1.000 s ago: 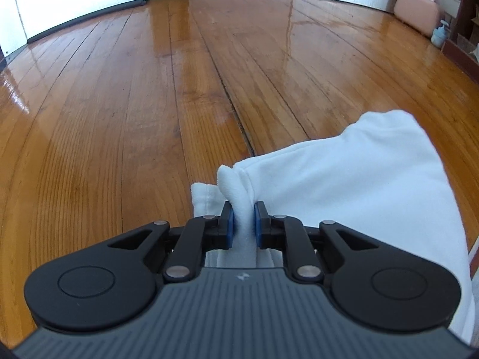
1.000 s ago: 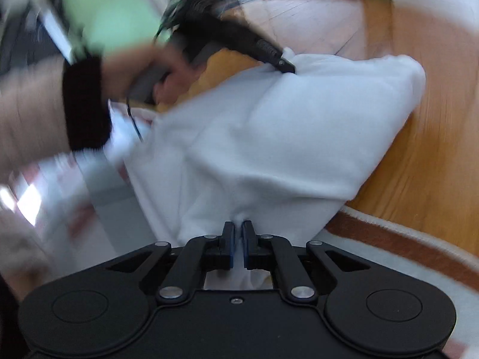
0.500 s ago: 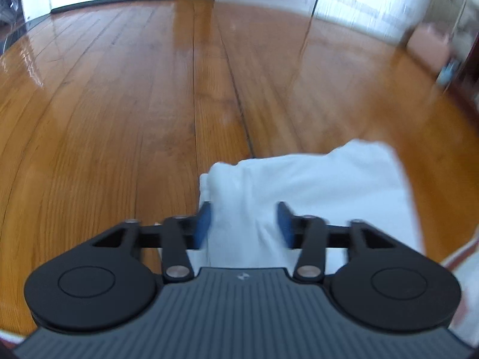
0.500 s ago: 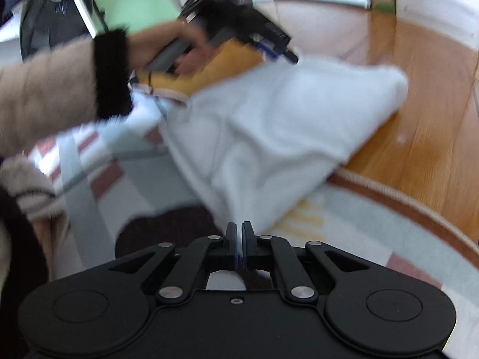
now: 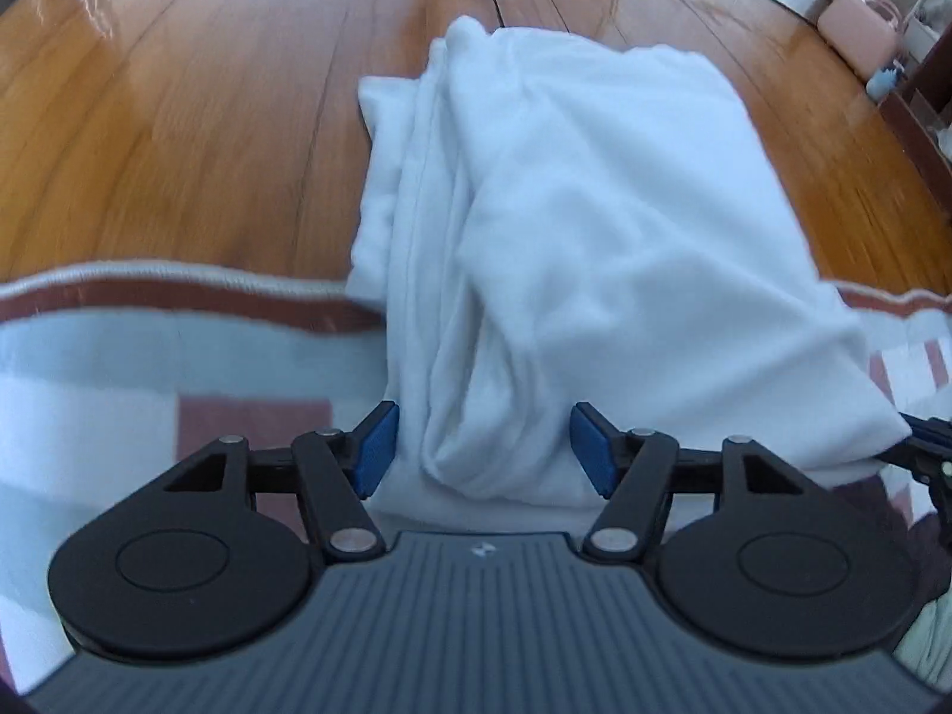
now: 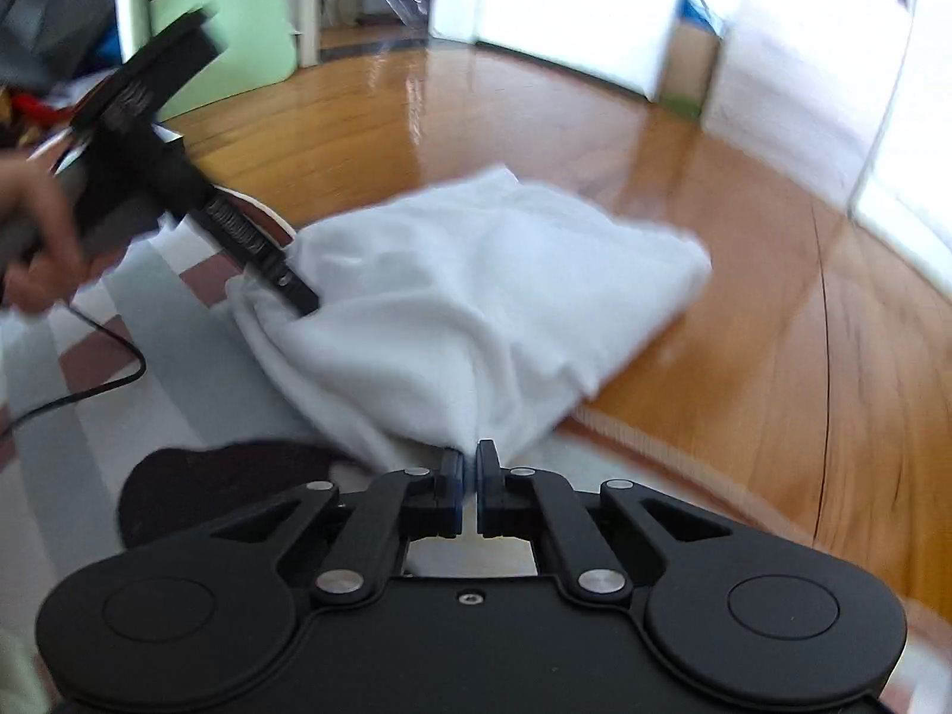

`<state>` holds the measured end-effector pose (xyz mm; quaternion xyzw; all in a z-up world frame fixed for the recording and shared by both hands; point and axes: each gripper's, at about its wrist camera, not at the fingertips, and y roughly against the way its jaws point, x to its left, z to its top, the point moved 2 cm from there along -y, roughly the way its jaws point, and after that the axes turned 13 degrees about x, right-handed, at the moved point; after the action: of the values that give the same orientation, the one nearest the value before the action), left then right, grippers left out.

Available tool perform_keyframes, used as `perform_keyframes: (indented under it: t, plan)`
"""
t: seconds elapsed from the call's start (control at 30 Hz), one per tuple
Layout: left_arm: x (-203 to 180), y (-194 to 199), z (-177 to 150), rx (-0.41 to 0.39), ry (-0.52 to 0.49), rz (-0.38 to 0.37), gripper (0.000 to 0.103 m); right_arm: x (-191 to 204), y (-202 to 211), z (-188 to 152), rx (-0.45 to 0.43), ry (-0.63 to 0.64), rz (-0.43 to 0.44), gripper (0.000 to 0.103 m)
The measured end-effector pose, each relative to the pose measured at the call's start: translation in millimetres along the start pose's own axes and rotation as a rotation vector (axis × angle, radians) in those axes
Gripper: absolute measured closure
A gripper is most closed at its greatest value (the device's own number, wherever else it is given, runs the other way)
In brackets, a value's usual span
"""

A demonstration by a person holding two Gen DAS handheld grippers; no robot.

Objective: Fold clothes

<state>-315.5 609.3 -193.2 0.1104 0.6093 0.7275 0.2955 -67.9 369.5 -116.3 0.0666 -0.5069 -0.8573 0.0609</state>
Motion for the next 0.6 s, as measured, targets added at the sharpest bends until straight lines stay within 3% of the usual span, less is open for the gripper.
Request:
perform_keyframes:
  t: [0.1,0.2,0.27,0.3,0.33,0.5,0.57,0.6]
  plan:
    - [-5.8,6.3,2.7,-0.045,-0.04,0.058,0.041,-2.3,-16.0,-8.4,0.038,-0.057,0.016,0.1]
    - [-8.4,7.9,3.1,-0.07,-0.051,-0.011,0.044,-4.2,-18.8,-11.4,0.022,-0.13,0.036,0.098]
    - [-11.8,5.6,2.0,-0.082,-0.072,-0.045,0.074,-5.3,-20.3,-15.2,0.014,-0.129,0.026,0.094]
    - [-11.2,4.9,3.2,-0.079,-0.083,-0.018,0.092,-5.9,-21.1,-17.1,0.009,-0.129,0.021,0.093]
    - [-9.3,6.4,4.5,-0.08,-0.085,-0.006,0.093,-6.4,-21.8,-19.1,0.005,-0.129,0.015,0.097]
    - [26.9,69.4,10.4,-0.193,0.085,-0.245,0.095,-7.6,5.0,-24.3,-0.083,-0.123,0.057,0.1]
    - [31.1,61.4,0.9,-0.133,0.103,-0.276,0.095,-7.7,0.3,-28.4,-0.043,-0.083,0.062,0.1]
    - [28.4,47.2,-2.8,-0.077,0.092,-0.227,0.095,-4.3,-7.7,-31.3,0.021,-0.046,0.054,0.1]
